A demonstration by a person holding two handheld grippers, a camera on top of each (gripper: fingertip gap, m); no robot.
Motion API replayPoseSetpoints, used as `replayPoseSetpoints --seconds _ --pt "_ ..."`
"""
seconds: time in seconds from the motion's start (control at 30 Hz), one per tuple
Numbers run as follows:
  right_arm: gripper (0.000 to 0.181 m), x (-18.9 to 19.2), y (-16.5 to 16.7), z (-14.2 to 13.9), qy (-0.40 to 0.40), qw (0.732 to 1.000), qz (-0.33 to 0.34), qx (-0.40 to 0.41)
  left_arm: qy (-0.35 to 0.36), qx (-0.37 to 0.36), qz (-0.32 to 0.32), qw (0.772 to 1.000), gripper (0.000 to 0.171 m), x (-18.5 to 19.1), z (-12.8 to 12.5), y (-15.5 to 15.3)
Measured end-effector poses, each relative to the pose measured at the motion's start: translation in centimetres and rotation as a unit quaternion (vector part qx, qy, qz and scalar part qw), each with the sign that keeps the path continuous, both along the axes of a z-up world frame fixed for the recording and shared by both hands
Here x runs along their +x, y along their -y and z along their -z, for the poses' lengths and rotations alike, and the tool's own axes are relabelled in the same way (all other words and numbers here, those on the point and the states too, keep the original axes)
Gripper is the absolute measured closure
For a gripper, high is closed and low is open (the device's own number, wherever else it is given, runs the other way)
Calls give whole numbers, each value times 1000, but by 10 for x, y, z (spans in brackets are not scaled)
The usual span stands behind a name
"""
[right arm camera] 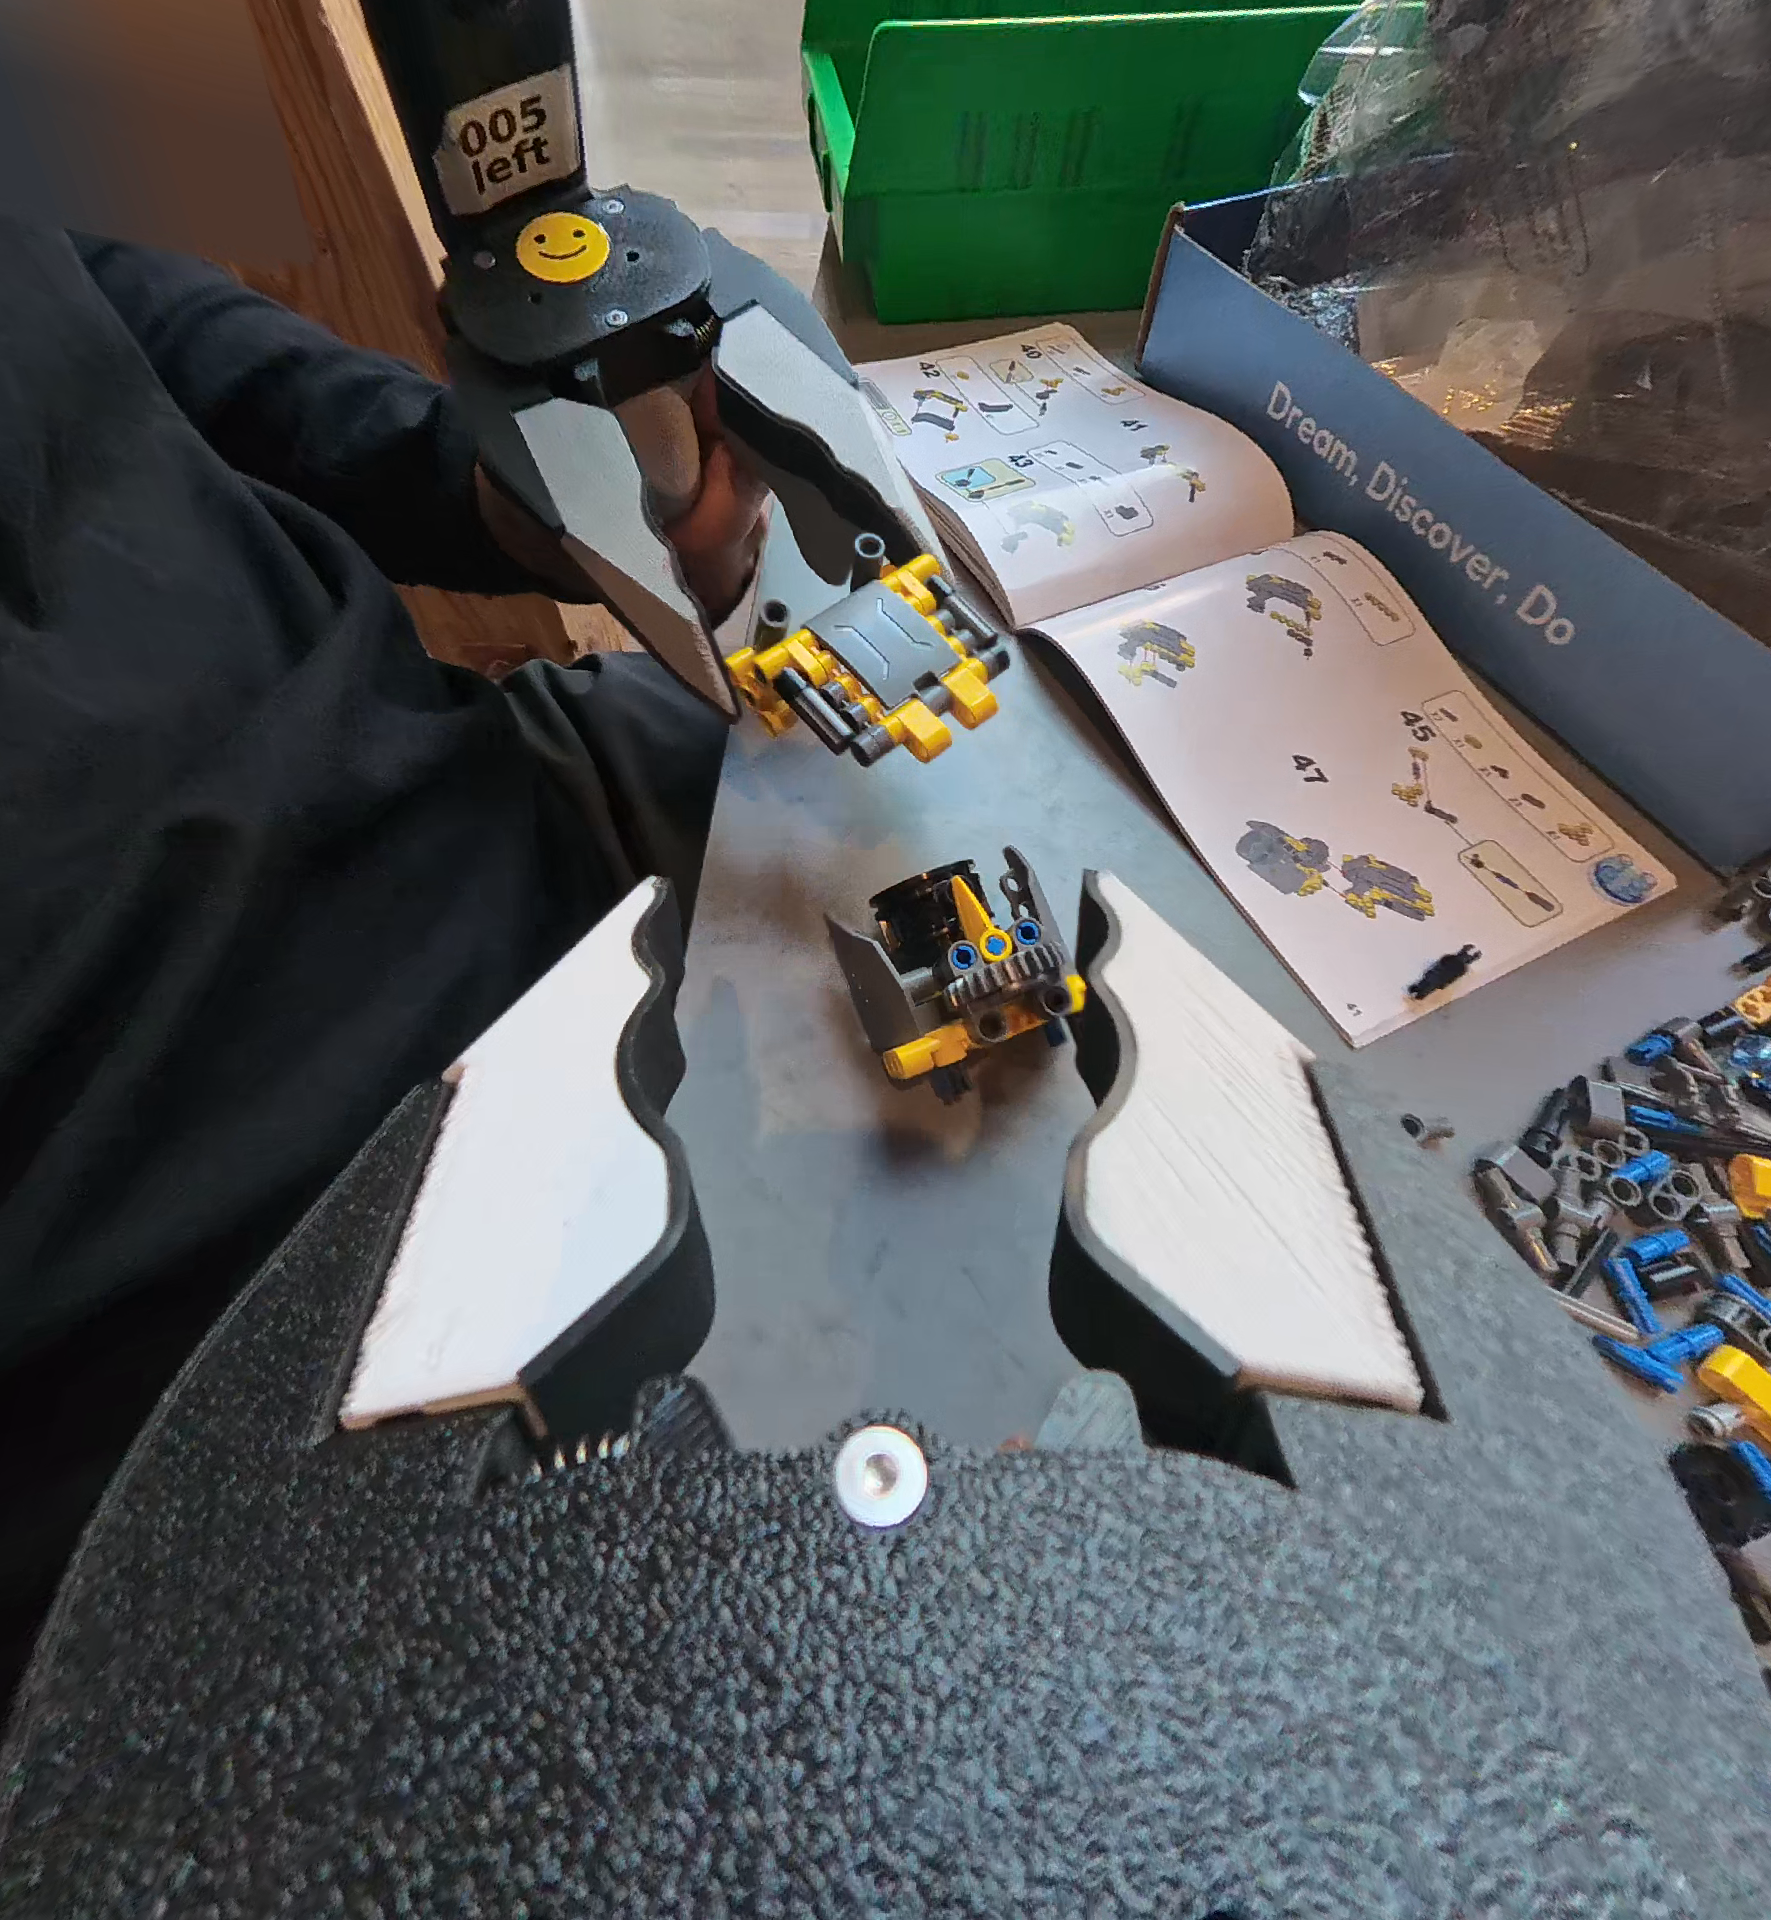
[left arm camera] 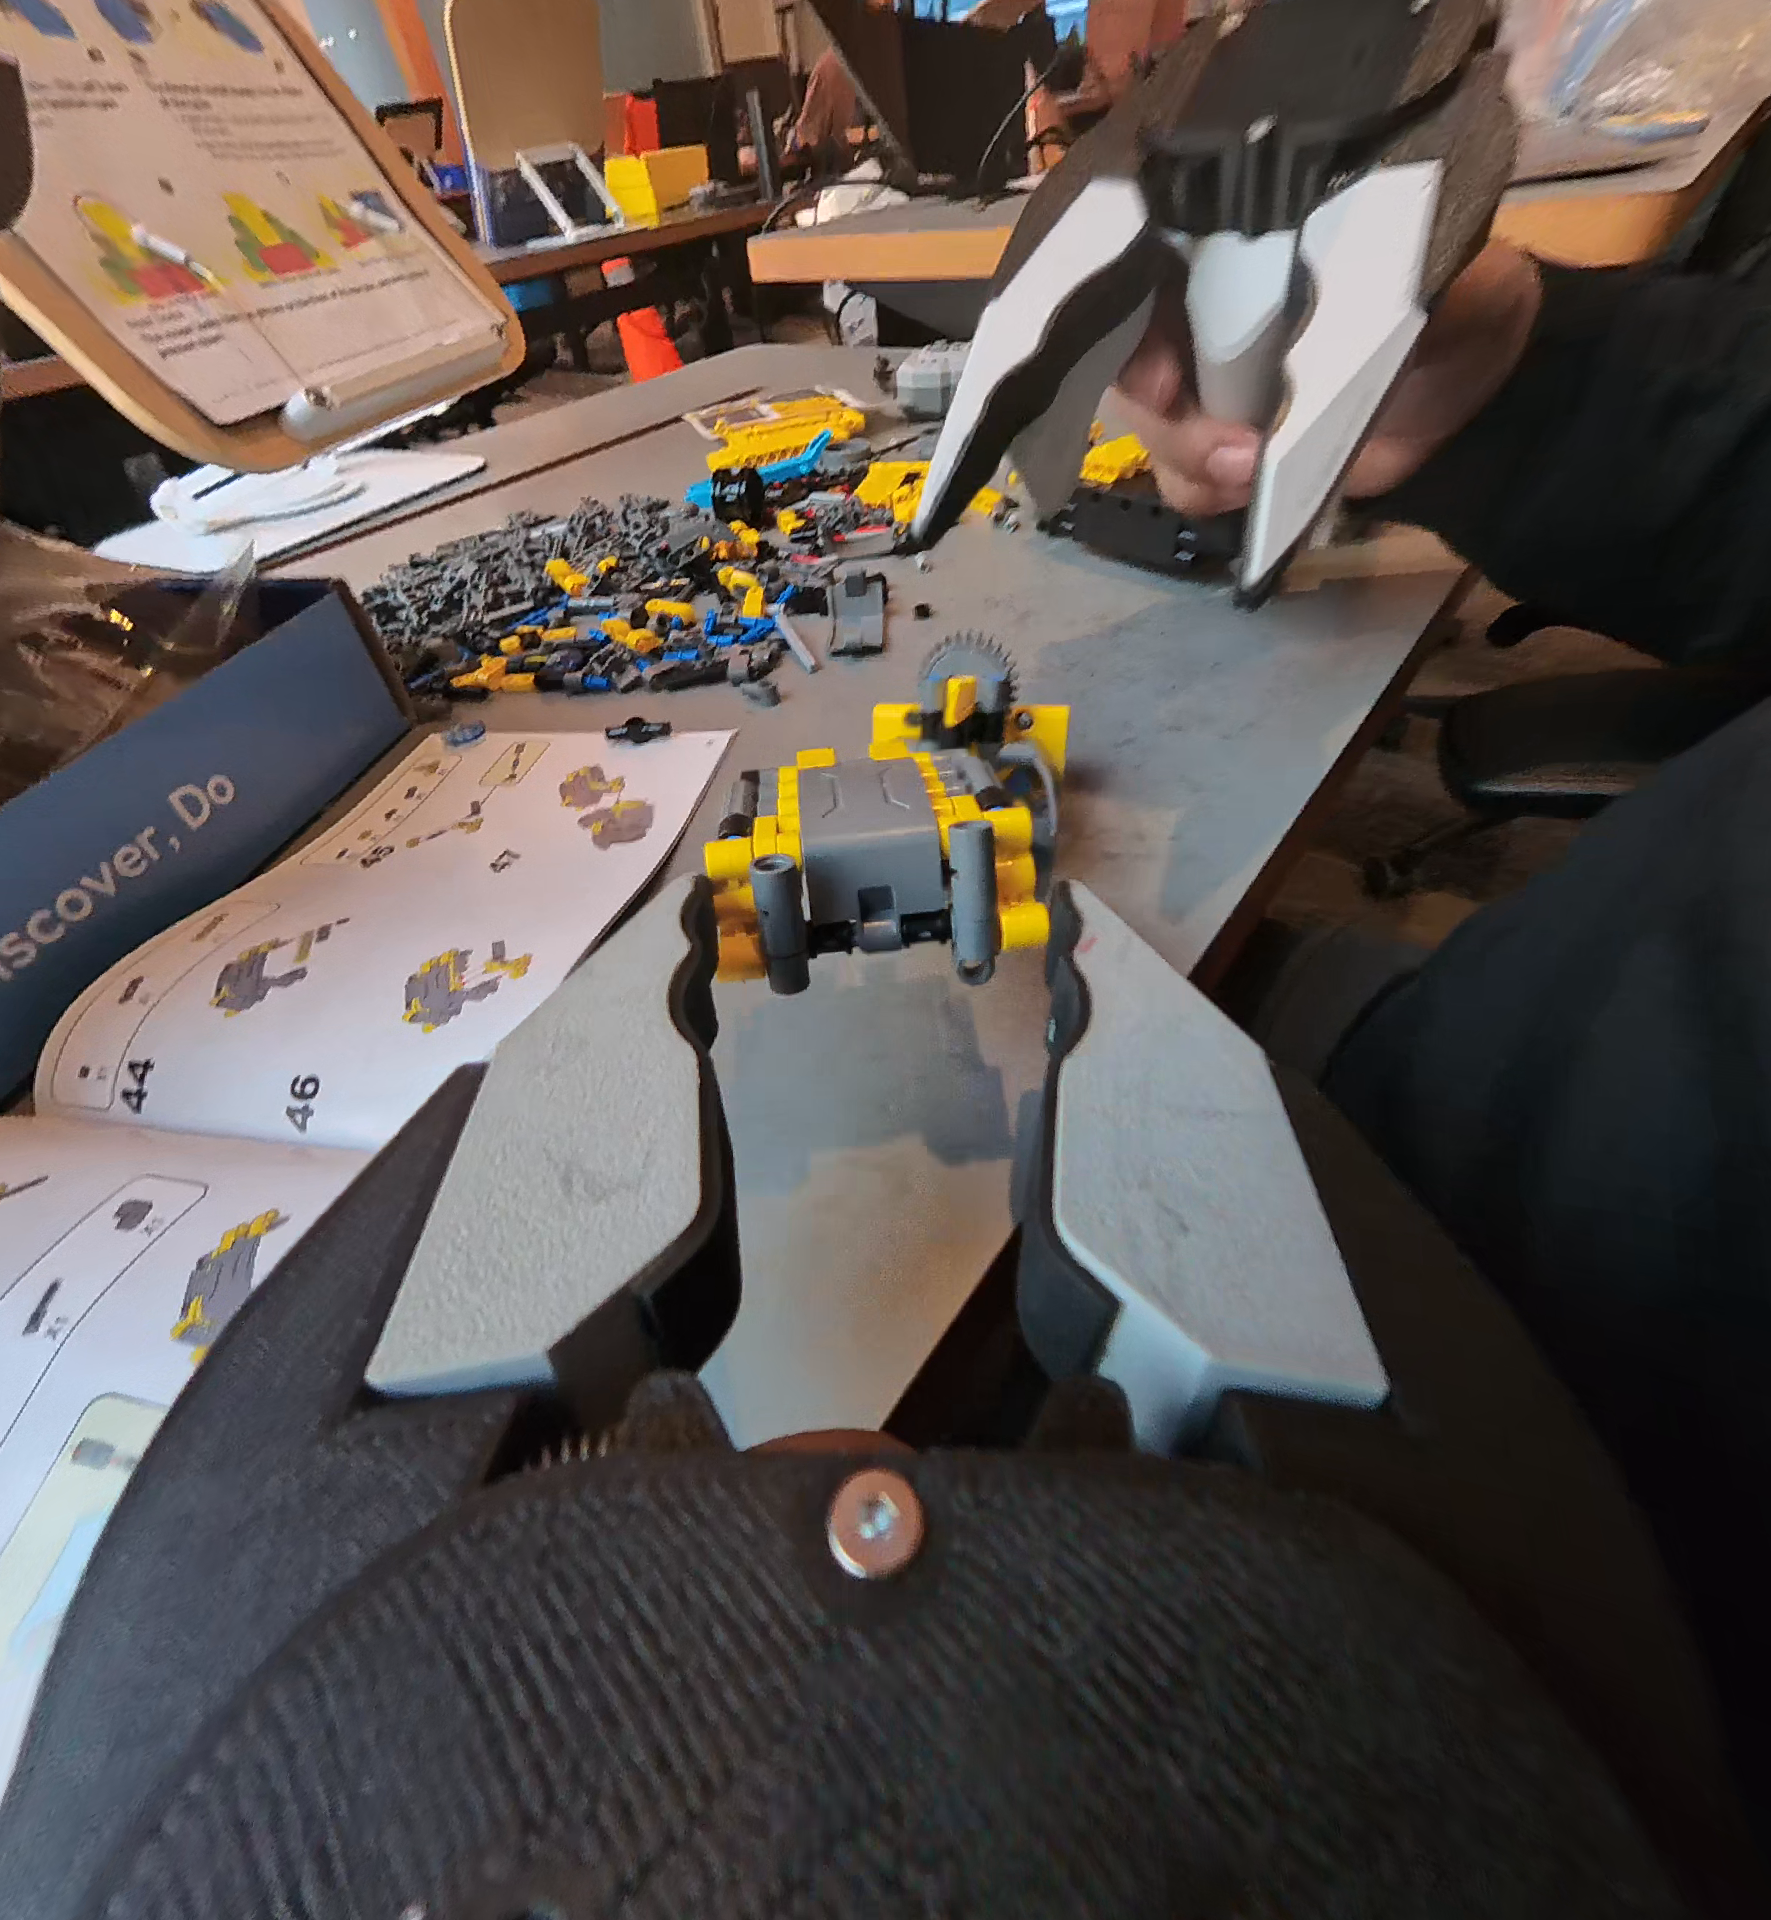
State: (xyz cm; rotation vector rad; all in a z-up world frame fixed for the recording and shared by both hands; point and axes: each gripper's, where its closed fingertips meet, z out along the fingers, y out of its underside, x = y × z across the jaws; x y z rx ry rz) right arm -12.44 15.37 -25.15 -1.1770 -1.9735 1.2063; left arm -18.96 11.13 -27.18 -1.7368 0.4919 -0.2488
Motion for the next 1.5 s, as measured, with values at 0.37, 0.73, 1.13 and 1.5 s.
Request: replayPoseSetpoints --seconds 0.37,0.73,1.13,1.5 --pt "109 -14 39 -4 -15 997 -69 9 23 31 86 996 110 39 -25 16" --pt "119 -15 69 2 -4 990 -137 25 18 18 135 990 110 61 -20 24" --pt "119 -10 62 18 34 990 -135 33 7 5 139 990 110 65 -12 18" --pt "121 -8 51 20 43 990 -128 30 36 -8 143 989 110 67 -8 7"
